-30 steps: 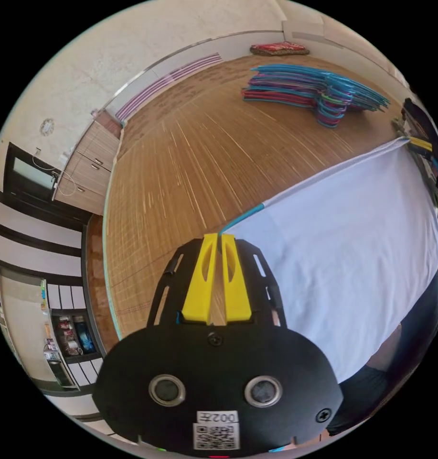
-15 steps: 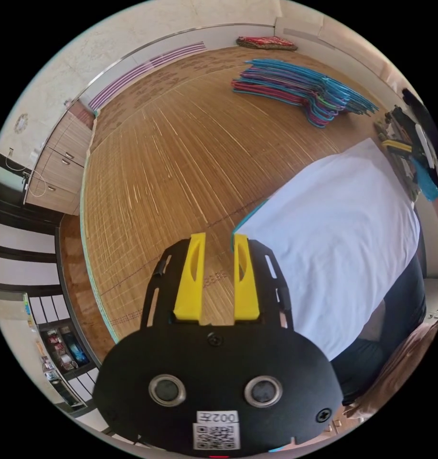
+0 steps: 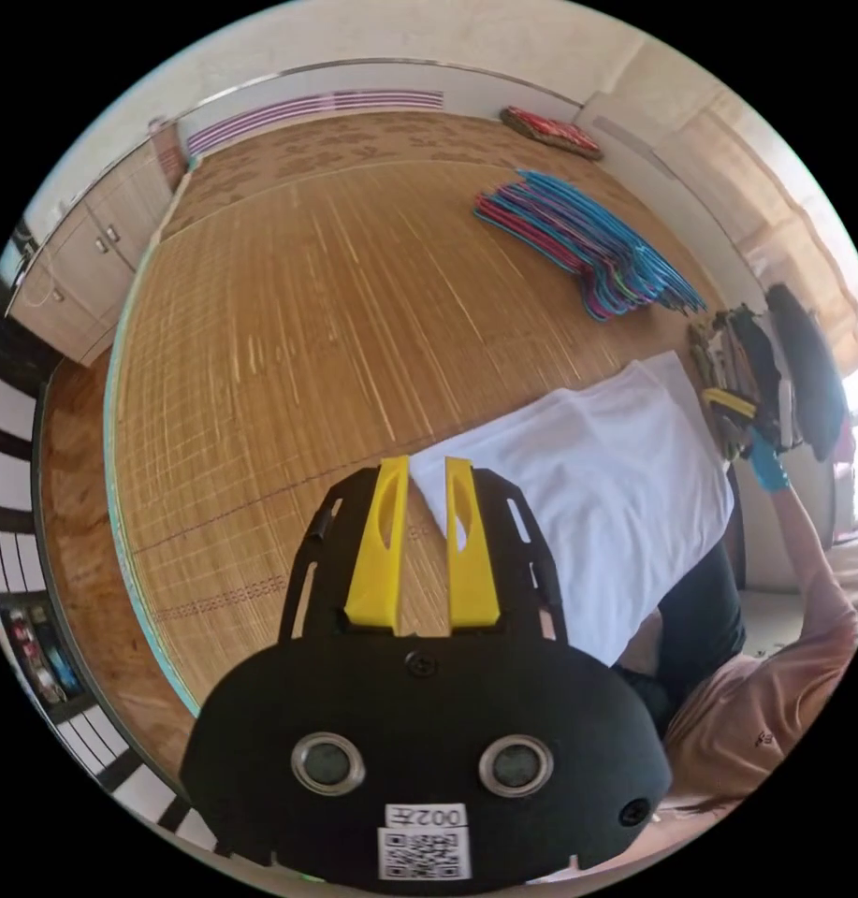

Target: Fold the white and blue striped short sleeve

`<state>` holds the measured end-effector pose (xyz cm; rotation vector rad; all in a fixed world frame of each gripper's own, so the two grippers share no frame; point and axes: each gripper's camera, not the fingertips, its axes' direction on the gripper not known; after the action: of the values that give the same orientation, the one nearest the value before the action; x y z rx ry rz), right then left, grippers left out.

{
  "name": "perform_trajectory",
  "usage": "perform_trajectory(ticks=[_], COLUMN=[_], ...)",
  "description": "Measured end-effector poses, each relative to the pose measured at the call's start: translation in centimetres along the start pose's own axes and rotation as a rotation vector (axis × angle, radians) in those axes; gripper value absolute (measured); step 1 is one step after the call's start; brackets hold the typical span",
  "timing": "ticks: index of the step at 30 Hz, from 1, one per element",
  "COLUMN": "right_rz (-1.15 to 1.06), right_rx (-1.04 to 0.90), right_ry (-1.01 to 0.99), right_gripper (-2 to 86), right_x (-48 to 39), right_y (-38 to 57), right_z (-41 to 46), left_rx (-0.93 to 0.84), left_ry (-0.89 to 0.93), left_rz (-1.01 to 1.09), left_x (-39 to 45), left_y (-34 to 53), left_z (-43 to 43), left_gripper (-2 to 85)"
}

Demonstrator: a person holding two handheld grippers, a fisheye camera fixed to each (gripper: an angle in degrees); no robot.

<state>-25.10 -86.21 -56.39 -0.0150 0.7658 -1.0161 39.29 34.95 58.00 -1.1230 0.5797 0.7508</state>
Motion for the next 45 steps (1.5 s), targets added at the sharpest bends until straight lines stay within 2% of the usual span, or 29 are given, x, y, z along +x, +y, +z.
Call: perform_trajectory(ticks=[4,14,17,20,22,23,25,27,30,36,41,45], right_rz=[0.024,0.252,0.275,0.308,0.266,0.259,0.231,0.231,0.208,0.105,-0.069,-0.219], right_rx=[0.019,0.071,0.057,0.058,0.064,0.060,0.063,0.070,0.049,0.141,0.152,0.077], right_ry=[-0.036,-0.187,-0.176,-0.155,-0.159,-0.086,-0.002,-0.009,-0.066,-0.045,-0.020,-0.032], right_gripper=[5.3,11.3,10.9,6.2,2.0,1.2,0.9,2.4,6.7,7.3,7.9,9.9], right_x=[0.5,3.6,3.9,4.0,3.4,3.0,2.2,1.9,2.1,0.7,-3.2,-6.2], right_y=[0.1,-2.3,-3.2,-3.3,-3.0,-2.7,-2.1,-1.3,-0.4,4.9,12.3,19.7], right_z=[0.0,3.0,4.1,4.3,4.2,4.1,4.1,4.1,3.5,-1.8,-5.6,-6.5], left_rx=[-0.009,0.003,0.037,0.038,0.033,0.032,0.052,0.048,0.040,0.129,0.159,0.148], left_ry=[-0.055,-0.118,-0.153,-0.146,-0.226,-0.254,-0.310,-0.310,-0.250,-0.214,-0.132,-0.005], left_rz=[-0.018,-0.117,-0.128,-0.127,-0.101,-0.098,-0.102,-0.126,-0.155,-0.191,-0.083,0.037], left_x=[-1.1,-1.2,-1.1,-1.0,-0.5,-0.4,-0.1,-0.1,-0.2,0.1,1.8,3.8], left_y=[1.2,5.1,6.0,6.6,7.3,7.5,8.5,9.2,10.4,15.4,22.1,29.2], left_z=[1.0,6.8,7.3,7.5,7.5,7.6,7.5,7.7,7.6,3.9,1.7,0.9], left_gripper=[3.3,3.7,2.0,-0.4,-0.8,-0.8,-0.9,-1.0,-0.6,1.7,4.7,6.7])
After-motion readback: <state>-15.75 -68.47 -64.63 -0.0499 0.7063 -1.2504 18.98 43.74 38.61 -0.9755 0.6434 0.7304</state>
